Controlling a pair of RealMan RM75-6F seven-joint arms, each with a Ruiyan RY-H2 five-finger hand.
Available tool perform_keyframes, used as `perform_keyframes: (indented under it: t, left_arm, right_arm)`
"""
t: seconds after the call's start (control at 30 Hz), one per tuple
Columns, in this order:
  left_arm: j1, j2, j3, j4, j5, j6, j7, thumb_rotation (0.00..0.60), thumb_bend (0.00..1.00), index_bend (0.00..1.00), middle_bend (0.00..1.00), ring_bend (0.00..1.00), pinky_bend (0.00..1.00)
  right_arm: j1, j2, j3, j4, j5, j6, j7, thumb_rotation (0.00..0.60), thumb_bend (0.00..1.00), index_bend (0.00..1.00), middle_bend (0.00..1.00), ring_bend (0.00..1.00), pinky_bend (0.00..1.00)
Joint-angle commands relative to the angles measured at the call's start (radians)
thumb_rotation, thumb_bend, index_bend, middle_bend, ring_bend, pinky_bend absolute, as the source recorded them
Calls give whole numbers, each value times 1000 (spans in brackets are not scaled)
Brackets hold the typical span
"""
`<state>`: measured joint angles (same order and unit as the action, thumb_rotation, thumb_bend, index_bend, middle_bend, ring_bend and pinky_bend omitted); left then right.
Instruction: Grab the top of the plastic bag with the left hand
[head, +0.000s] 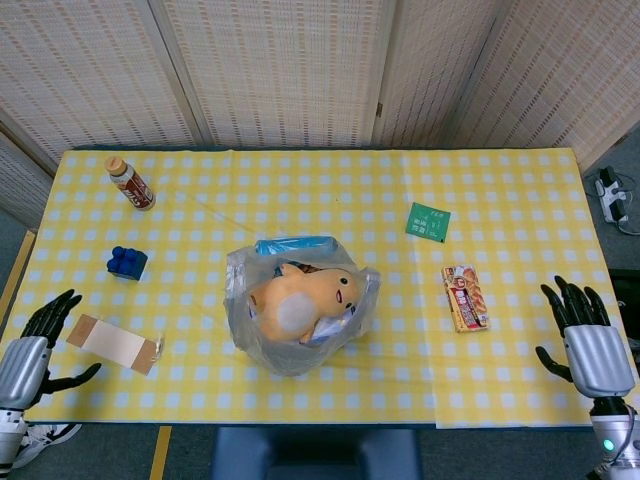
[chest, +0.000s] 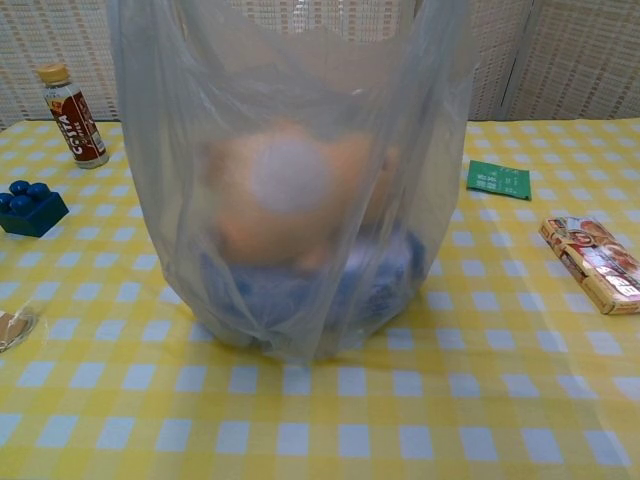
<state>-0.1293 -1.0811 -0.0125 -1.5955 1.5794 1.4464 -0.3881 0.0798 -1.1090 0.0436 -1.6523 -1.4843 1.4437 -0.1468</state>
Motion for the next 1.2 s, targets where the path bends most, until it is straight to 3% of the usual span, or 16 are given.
perform_keyframes:
  t: [0.03, 0.13, 0.33, 0.47, 0.63, 0.83, 0.93, 1.2]
  left_arm:
    - [-59, 101, 77, 37, 213, 52, -661, 600, 221, 52, 64, 25, 115]
    - [-113, 142, 110, 80, 300, 88, -960, 600, 215, 44, 64, 19, 106]
    - [-205, 182, 127, 85, 384, 126, -1164, 600, 193, 44, 64, 1, 40]
    - [-245, 172, 115, 72, 368, 117, -1174, 600, 193, 61, 64, 0, 15]
    - [-308, 182, 123, 43, 368, 94, -1282, 600, 184, 67, 64, 0, 0]
    - [-372, 163, 105, 8, 312, 4, -1255, 600, 154, 99, 64, 0, 0]
    - [-406, 152, 107, 9, 320, -10, -1312, 600, 153, 98, 64, 0, 0]
    - [-453, 110, 92, -19, 304, -29, -1267, 600, 155, 124, 77, 0, 0]
  right_arm:
    - [0, 6, -7, -4, -17, 3, 12, 600, 291, 0, 0, 0, 0]
    - [2, 18, -15, -5, -32, -3, 45, 600, 291, 0, 0, 0, 0]
    - [11, 37, -30, 4, -67, -18, 97, 600, 291, 0, 0, 0, 0]
    - [25, 36, -38, 18, -71, -48, 110, 600, 291, 0, 0, 0, 0]
    - [28, 24, -38, 31, -88, -37, 119, 600, 292, 0, 0, 0, 0]
    - [34, 17, -34, 33, -73, -52, 110, 600, 291, 0, 0, 0, 0]
    - [36, 17, -28, 32, -55, -58, 111, 600, 291, 0, 0, 0, 0]
    - [29, 38, -40, 24, -75, -44, 156, 600, 291, 0, 0, 0, 0]
